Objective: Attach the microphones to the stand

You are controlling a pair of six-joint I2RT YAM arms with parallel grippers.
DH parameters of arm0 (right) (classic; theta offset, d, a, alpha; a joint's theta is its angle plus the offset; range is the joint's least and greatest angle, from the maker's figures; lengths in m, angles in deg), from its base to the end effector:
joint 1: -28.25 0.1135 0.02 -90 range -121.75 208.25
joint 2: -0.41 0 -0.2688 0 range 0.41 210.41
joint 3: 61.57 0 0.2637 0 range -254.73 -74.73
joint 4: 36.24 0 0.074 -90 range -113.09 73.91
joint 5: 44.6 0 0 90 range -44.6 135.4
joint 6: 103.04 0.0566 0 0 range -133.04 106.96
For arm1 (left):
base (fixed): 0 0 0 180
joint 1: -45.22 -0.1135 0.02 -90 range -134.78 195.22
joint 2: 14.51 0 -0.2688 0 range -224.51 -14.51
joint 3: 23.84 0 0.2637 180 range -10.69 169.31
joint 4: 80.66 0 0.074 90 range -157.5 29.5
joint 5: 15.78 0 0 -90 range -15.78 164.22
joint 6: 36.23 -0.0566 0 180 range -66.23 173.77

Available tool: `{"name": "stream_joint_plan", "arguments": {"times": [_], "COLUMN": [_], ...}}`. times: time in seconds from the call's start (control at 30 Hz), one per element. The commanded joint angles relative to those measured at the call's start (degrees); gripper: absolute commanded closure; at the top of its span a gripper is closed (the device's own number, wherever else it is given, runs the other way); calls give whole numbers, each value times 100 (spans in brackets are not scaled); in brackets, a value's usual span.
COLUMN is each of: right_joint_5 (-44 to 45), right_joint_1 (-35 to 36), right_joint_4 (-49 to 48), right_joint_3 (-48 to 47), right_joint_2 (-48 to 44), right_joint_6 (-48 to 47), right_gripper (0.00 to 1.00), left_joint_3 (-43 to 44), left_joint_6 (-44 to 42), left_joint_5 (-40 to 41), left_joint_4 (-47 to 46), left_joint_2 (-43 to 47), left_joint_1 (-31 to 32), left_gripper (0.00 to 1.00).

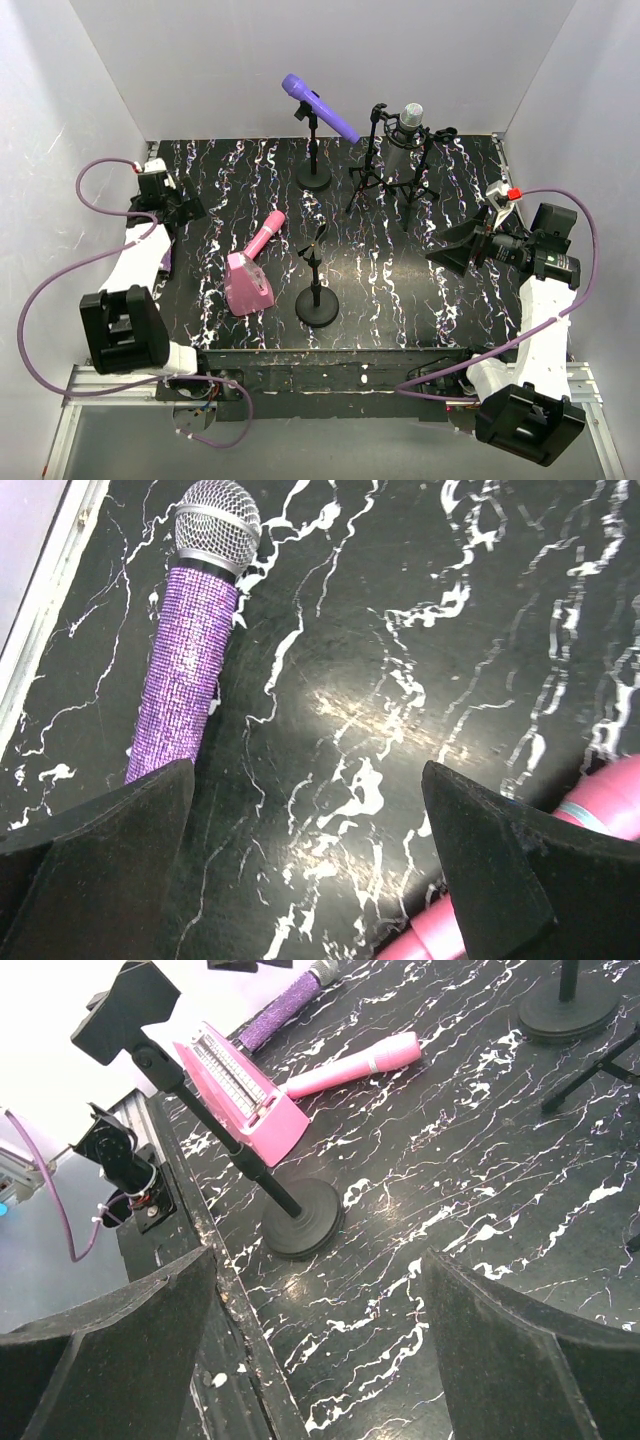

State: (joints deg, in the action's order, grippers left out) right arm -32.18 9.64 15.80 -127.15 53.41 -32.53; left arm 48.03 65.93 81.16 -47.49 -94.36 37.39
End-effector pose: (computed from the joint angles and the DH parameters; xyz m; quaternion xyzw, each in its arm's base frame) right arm 0.1902 -0.0057 0.3308 -0.2728 0.7028 0.4269 0.4994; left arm 0.3278 0.0520 0.2558 -0.1824 0.8907 0.0395 0.4145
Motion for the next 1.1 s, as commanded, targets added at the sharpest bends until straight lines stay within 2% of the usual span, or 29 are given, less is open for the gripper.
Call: {"name": "stream_joint_plan", "arguments": {"times": [0.0,0.23,0.33,0.67,0.8,0.87,0.97,1.03,1.07], "right_joint_5": [-205,-222,-214,-214,-196,-196,-205,-196,-196], "right_joint_1": [24,24,24,33,24,24,33,33,33], "right_joint_4": [39,30,48,22,-13,-31,-31,-40,-40], "right_joint_3": [-40,13,13,30,39,48,48,48,57], "right_joint_2": [-26,-87,-87,-43,-43,-43,-43,-35,-35], "right_joint_6": [-161,-152,-161,-135,-108,-91,-82,-82,-82], "right_gripper": [11,11,11,11,11,11,11,11,11], "left_joint_3": [25,605,816,939,1062,1133,1238,1282,1274], "left_joint_6": [-319,-785,-874,-751,-645,-593,-540,-487,-443], "left_joint_5": [342,923,985,880,713,642,458,291,186], "left_joint_4": [-603,-753,-630,-446,-208,-103,99,170,179], "left_joint_2": [-546,-1734,-2060,-2789,-3053,-3141,-3221,-3168,-3124], "left_joint_1": [-104,-218,-394,-649,-702,-711,-711,-719,-711], "left_gripper": [2,2,9,9,23,27,51,74,83]}}
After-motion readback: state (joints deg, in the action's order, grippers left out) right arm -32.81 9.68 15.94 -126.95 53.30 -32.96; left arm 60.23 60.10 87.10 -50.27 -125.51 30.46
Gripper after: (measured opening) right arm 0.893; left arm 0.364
